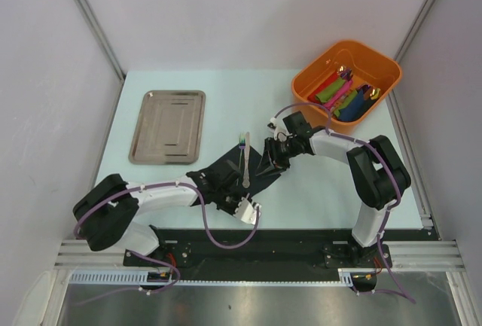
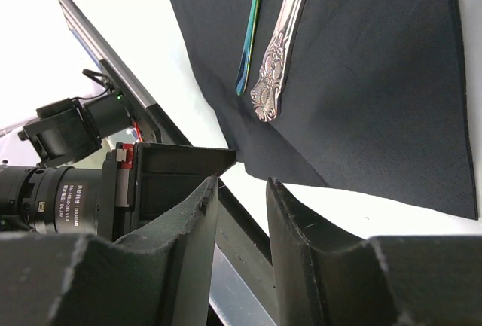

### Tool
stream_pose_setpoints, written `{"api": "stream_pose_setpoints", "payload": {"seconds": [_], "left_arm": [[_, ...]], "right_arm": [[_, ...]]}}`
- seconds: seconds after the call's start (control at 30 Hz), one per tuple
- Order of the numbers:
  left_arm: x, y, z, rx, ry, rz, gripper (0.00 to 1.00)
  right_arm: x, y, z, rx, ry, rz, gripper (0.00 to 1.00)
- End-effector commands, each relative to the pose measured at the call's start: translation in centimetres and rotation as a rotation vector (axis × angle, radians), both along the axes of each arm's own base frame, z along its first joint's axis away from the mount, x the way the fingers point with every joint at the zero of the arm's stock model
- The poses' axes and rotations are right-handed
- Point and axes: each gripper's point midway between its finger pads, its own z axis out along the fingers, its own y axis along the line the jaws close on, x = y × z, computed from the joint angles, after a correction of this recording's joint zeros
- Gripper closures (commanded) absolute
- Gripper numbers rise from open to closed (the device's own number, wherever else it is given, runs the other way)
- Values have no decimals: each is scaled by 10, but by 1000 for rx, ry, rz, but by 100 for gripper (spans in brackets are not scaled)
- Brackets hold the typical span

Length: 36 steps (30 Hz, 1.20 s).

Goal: Place the utensils on the paper napkin and roll it up

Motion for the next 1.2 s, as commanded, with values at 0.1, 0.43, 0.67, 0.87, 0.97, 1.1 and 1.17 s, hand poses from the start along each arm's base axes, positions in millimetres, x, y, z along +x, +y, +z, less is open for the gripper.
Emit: {"api": "stream_pose_setpoints", "payload": {"seconds": [0.1,0.43,0.67,0.87,0.97,1.1,1.17], "left_arm": [[5,-7,5,-7,-26,-18,91],[-7,-22,41,-117,32,-12,100],[23,-23,54,-155,13,76,100],[45,-25,64,-170,30,85,100],[25,-13,61,-141,78,24,75],[1,-6,43,-73,101,-4,57],[-4,-3,31,-19,129,0,54]], "right_arm": [[5,0,16,30,-45,5,63],[3,-2,19,31,-60,3,64],[1,-2,18,31,-61,5,64],[-2,0,17,35,-54,15,64],[-1,0,16,33,-55,13,63],[0,0,17,34,-55,12,63],[-1,0,16,33,-54,12,63]]}}
